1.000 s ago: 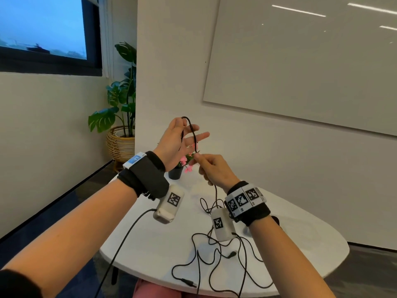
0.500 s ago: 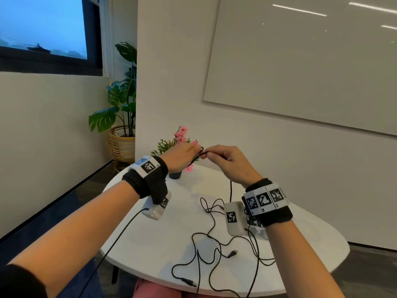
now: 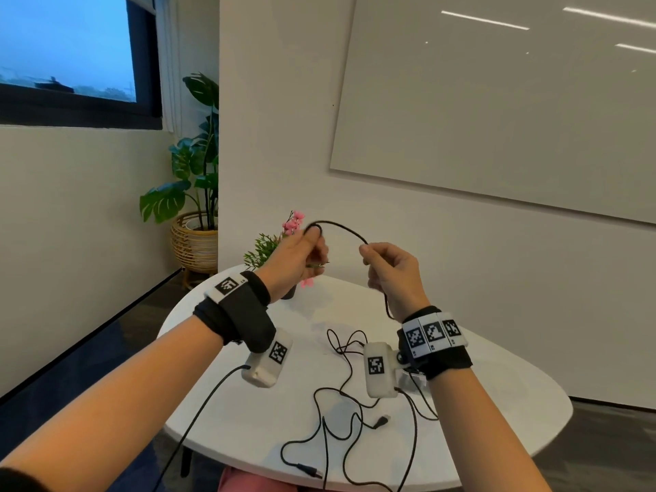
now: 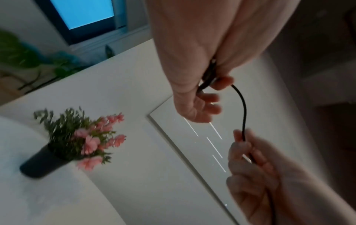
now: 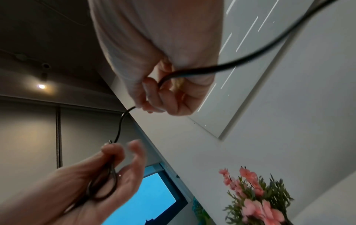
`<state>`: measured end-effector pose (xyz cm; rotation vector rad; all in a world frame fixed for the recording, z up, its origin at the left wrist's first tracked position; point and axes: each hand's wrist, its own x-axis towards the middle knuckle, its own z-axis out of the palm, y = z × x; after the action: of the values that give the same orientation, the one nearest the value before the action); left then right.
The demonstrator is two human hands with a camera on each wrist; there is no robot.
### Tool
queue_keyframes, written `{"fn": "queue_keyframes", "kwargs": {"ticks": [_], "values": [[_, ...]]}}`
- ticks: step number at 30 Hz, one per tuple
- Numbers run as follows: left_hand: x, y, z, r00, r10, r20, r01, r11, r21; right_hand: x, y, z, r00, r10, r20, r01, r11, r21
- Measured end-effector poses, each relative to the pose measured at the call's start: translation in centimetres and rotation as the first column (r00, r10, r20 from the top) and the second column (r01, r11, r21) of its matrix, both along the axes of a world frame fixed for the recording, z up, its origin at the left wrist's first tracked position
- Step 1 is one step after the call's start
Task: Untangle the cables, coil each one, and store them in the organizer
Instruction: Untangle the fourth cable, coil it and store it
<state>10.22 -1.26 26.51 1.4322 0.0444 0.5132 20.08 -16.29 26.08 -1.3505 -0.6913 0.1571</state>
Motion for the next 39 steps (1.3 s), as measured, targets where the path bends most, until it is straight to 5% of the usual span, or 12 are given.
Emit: {"fn": "queue_keyframes", "kwargs": {"ticks": [5, 8, 13, 17, 21, 23, 24, 28, 30, 32, 39], "values": [[0.4, 0.8, 0.2, 0.990, 0.111, 0.088, -0.084, 0.959, -0.271, -1.5, 1.1, -2.5, 0.985, 0.044, 0.167, -0.010, 0.981, -0.195], [0.6, 0.8, 0.3, 0.986, 0.105, 0.132, -0.064, 0.957, -0.282, -2.9, 2.0, -4.0, 0.916, 0.098, 0.389, 0.061, 0.925, -0.375], [0.9, 0.8, 0.2, 0.960, 0.274, 0.058, -0.246, 0.923, -0.296, -4.4, 2.2, -3.5, 0.803, 0.324, 0.501, 0.025, 0.820, -0.571], [0.7, 0.8, -0.5, 0.925, 0.378, 0.031, -0.378, 0.911, 0.164, -4.7, 1.4, -1.1, 0.745, 0.391, 0.540, 0.020, 0.797, -0.604], [0.4, 0.9, -1.8, 0.927, 0.363, -0.093, -0.156, 0.601, 0.784, -3.8, 0.8, 1.0, 0.767, 0.254, 0.589, 0.050, 0.892, -0.450], [0.3, 0.7, -2.0, 0.936, 0.334, -0.113, -0.050, 0.444, 0.895, -3.2, 0.7, 1.4, 0.794, 0.226, 0.565, 0.014, 0.921, -0.388], [0.2, 0.5, -1.8, 0.939, 0.320, -0.130, -0.022, 0.431, 0.902, -2.9, 0.7, 1.6, 0.803, 0.217, 0.554, 0.000, 0.931, -0.364], [-0.4, -1.1, -0.6, 0.947, 0.203, -0.248, 0.074, 0.615, 0.785, -1.7, 0.5, 1.8, 0.819, 0.116, 0.562, 0.061, 0.956, -0.287], [-0.5, -1.3, -0.6, 0.946, 0.085, -0.314, 0.135, 0.776, 0.616, -1.3, 0.3, 1.7, 0.824, 0.086, 0.560, 0.079, 0.961, -0.264], [-0.6, -1.4, -0.7, 0.931, -0.007, -0.364, 0.191, 0.861, 0.472, -1.0, 0.3, 1.5, 0.849, 0.098, 0.519, 0.041, 0.968, -0.249], [-1.0, -1.3, -1.0, 0.904, -0.193, -0.381, 0.367, 0.807, 0.462, 0.5, -0.3, 0.8, 0.934, 0.294, 0.203, -0.266, 0.952, -0.152]]}}
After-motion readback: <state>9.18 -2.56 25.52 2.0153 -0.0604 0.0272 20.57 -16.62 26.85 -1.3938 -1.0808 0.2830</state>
